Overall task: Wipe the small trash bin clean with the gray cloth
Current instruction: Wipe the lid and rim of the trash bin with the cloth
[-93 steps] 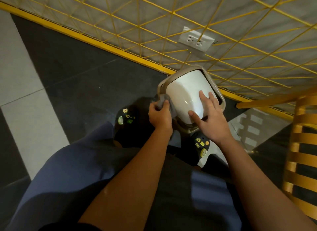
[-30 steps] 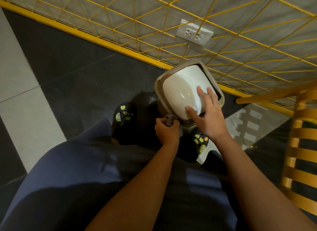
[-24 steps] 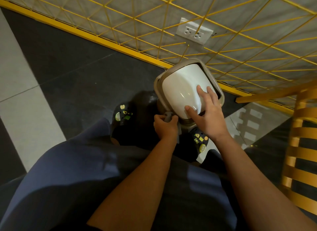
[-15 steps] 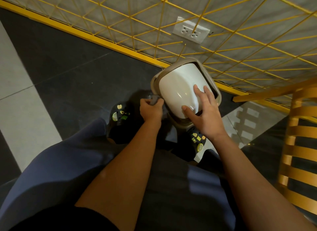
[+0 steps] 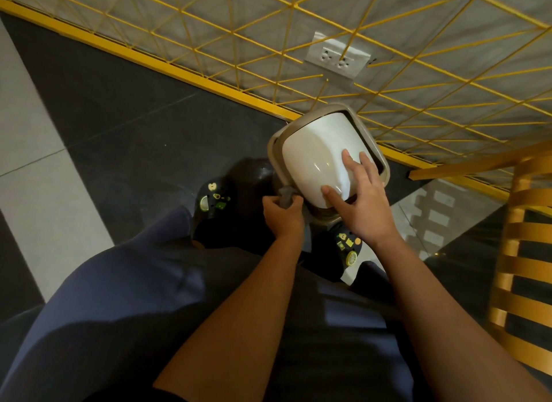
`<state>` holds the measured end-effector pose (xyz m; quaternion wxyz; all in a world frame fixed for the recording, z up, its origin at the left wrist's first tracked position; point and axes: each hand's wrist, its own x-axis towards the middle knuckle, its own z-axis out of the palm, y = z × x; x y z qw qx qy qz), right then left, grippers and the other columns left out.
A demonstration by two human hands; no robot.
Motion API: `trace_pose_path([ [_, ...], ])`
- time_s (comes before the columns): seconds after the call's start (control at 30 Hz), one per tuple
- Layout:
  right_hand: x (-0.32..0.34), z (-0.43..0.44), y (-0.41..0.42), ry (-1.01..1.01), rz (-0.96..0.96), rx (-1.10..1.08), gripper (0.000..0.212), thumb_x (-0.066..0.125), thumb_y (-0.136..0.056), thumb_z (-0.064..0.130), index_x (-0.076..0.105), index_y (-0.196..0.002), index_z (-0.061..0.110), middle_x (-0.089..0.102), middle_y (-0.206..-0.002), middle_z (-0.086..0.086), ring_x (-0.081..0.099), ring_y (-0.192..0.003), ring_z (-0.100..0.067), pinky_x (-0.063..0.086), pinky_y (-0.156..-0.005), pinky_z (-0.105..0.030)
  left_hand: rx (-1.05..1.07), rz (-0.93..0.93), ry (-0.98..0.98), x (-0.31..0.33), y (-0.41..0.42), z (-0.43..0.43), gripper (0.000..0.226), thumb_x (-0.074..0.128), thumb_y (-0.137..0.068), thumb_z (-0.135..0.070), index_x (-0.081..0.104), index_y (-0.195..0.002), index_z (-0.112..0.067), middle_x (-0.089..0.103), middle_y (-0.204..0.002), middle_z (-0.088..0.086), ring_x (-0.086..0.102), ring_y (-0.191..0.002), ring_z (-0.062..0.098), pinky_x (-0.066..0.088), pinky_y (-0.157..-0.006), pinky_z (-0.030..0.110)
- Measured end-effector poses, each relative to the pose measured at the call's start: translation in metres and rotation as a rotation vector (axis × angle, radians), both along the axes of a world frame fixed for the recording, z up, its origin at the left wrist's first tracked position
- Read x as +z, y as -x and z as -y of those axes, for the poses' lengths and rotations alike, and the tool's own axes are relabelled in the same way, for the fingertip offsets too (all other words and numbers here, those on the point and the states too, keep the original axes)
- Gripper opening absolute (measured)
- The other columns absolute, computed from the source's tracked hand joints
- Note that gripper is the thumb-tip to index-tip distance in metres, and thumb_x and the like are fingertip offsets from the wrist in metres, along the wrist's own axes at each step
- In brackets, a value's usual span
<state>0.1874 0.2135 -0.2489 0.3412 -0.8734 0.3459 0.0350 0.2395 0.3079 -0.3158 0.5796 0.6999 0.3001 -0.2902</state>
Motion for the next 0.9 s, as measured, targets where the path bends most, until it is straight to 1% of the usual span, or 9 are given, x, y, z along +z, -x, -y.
trace_pose_path([
  [0.07, 0.000, 0.000, 0.000, 0.003, -0.002, 0.003, 0.071, 0.058, -0.085, 0.046, 0.023, -0.145, 0.033, 0.012, -0.157, -0.004, 0.009, -0.145, -0.026, 0.017, -0.114, -0.056, 0.042, -0.035, 0.011, 0.004, 0.012, 0.004, 0.024, 0.064, -0.080, -0.006, 0.041, -0.078, -0.015, 0.054, -0.095, 0.010, 0.054, -0.087, 0.022, 0.048, -0.080, 0.032],
  [0.17, 0.000, -0.001, 0.000, 0.004, -0.005, 0.001, 0.071, 0.057, -0.085, 0.048, 0.022, -0.145, 0.033, 0.012, -0.157, -0.003, 0.009, -0.145, -0.026, 0.017, -0.114, -0.056, 0.103, -0.072, 0.018, 0.006, 0.027, 0.009, 0.022, 0.062, -0.081, -0.004, 0.042, -0.083, -0.010, 0.055, -0.099, 0.014, 0.054, -0.088, 0.022, 0.045, -0.077, 0.028],
  [0.33, 0.000, -0.001, 0.000, 0.007, -0.005, 0.001, 0.071, 0.057, -0.085, 0.048, 0.022, -0.145, 0.033, 0.012, -0.157, -0.003, 0.009, -0.145, -0.027, 0.017, -0.114, -0.057, 0.061, -0.089, 0.000, 0.006, 0.041, 0.011, 0.022, 0.063, -0.081, -0.005, 0.043, -0.089, -0.010, 0.057, -0.111, 0.018, 0.058, -0.095, 0.026, 0.048, -0.080, 0.030],
  [0.43, -0.001, -0.001, 0.000, 0.020, -0.003, 0.003, 0.070, 0.058, -0.085, 0.046, 0.023, -0.145, 0.032, 0.012, -0.157, -0.003, 0.009, -0.145, -0.026, 0.017, -0.114, -0.057, -0.059, -0.012, -0.010, 0.003, 0.046, 0.007, 0.022, 0.064, -0.080, -0.006, 0.044, -0.085, -0.011, 0.057, -0.111, 0.018, 0.059, -0.095, 0.024, 0.047, -0.078, 0.026],
  [0.57, -0.001, 0.000, 0.000, 0.024, -0.012, 0.008, 0.070, 0.058, -0.086, 0.044, 0.023, -0.145, 0.032, 0.012, -0.157, -0.004, 0.008, -0.145, -0.027, 0.016, -0.115, -0.056, -0.130, 0.087, -0.045, 0.001, 0.037, 0.000, 0.033, 0.067, -0.076, -0.005, 0.039, -0.069, -0.022, 0.059, -0.103, 0.021, 0.060, -0.090, 0.029, 0.050, -0.076, 0.032],
  [0.67, -0.003, 0.000, 0.001, 0.030, -0.009, 0.013, 0.070, 0.059, -0.086, 0.042, 0.023, -0.145, 0.031, 0.012, -0.157, -0.005, 0.007, -0.145, -0.027, 0.015, -0.115, -0.055, -0.143, 0.137, -0.080, 0.004, 0.015, -0.004, 0.036, 0.066, -0.076, -0.007, 0.036, -0.066, -0.024, 0.057, -0.094, 0.013, 0.056, -0.083, 0.023, 0.046, -0.070, 0.027],
  [0.77, -0.007, -0.001, 0.000, 0.080, -0.008, 0.029, 0.070, 0.058, -0.086, 0.040, 0.022, -0.145, 0.029, 0.013, -0.155, -0.009, 0.008, -0.143, -0.030, 0.015, -0.114, -0.057, -0.182, 0.155, -0.078, 0.009, -0.007, -0.010, 0.026, 0.064, -0.078, -0.007, 0.042, -0.072, -0.020, 0.054, -0.091, 0.008, 0.053, -0.083, 0.019, 0.048, -0.074, 0.031],
  [0.83, -0.009, -0.003, 0.000, 0.107, -0.015, 0.035, 0.071, 0.058, -0.086, 0.039, 0.022, -0.146, 0.027, 0.014, -0.154, -0.012, 0.010, -0.143, -0.032, 0.015, -0.114, -0.058, -0.164, 0.143, -0.050, 0.017, -0.017, -0.015, 0.018, 0.063, -0.080, -0.009, 0.047, -0.084, -0.015, 0.054, -0.092, 0.004, 0.052, -0.083, 0.016, 0.045, -0.068, 0.022],
  [0.9, -0.009, -0.003, 0.000, 0.110, -0.012, 0.036, 0.070, 0.058, -0.086, 0.040, 0.022, -0.146, 0.026, 0.015, -0.154, -0.012, 0.010, -0.143, -0.033, 0.014, -0.114, -0.058, -0.119, 0.154, -0.007, 0.029, -0.028, -0.018, 0.018, 0.064, -0.081, -0.013, 0.048, -0.089, -0.016, 0.054, -0.092, 0.000, 0.051, -0.082, 0.013, 0.040, -0.061, 0.015],
])
